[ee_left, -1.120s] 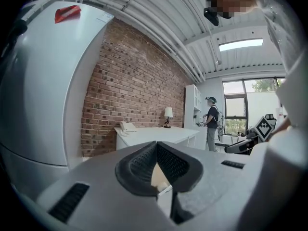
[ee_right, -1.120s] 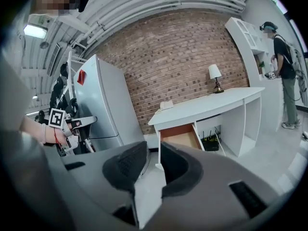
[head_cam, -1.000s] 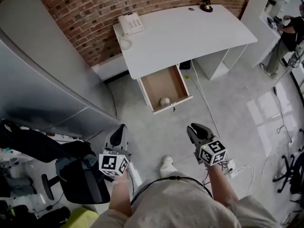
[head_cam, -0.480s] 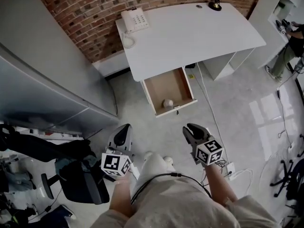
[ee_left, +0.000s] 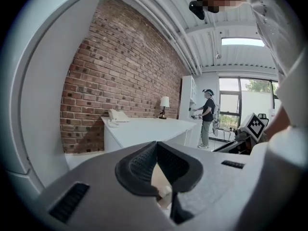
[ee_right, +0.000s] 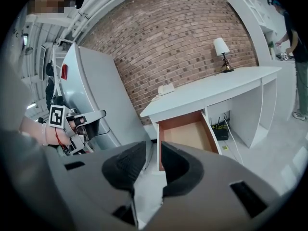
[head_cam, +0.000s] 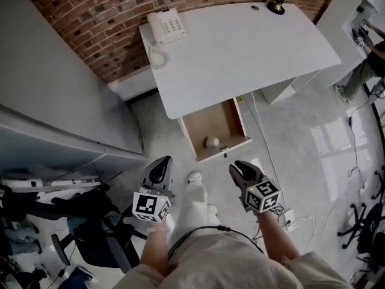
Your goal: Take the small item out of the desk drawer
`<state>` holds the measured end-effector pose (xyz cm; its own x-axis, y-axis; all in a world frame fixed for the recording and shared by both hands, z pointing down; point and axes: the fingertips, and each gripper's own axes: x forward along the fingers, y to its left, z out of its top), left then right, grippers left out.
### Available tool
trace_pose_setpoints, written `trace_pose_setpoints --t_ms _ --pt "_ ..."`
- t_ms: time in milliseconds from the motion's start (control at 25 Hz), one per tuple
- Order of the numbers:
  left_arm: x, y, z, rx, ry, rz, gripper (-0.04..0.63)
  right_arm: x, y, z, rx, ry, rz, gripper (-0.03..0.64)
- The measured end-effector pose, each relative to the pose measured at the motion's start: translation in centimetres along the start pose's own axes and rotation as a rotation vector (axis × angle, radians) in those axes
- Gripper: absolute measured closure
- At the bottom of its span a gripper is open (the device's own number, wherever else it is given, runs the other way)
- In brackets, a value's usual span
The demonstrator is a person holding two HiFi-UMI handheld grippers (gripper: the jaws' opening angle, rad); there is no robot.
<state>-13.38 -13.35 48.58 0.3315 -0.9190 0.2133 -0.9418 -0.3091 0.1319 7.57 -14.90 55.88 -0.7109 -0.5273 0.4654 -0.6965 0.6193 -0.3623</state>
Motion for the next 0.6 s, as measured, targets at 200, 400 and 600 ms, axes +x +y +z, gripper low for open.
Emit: trace_pose_setpoints --t_ms 200,400,600 --pt "3.0 0.9 -1.0 -0.017 0.032 -0.033 0.591 3.5 -1.3 0.0 0.016 0.046 0.007 0.506" --pt "5.5 1.4 -2.7 -0.032 0.058 -0.065 0.591 6.8 -2.6 -0.9 0.023 0.108 0.010 0.495" --pt "6.8 1.9 -4.6 -0.048 0.091 -0.073 0.591 8.9 -4.1 -2.6 0.017 0.207 -0.001 0.489"
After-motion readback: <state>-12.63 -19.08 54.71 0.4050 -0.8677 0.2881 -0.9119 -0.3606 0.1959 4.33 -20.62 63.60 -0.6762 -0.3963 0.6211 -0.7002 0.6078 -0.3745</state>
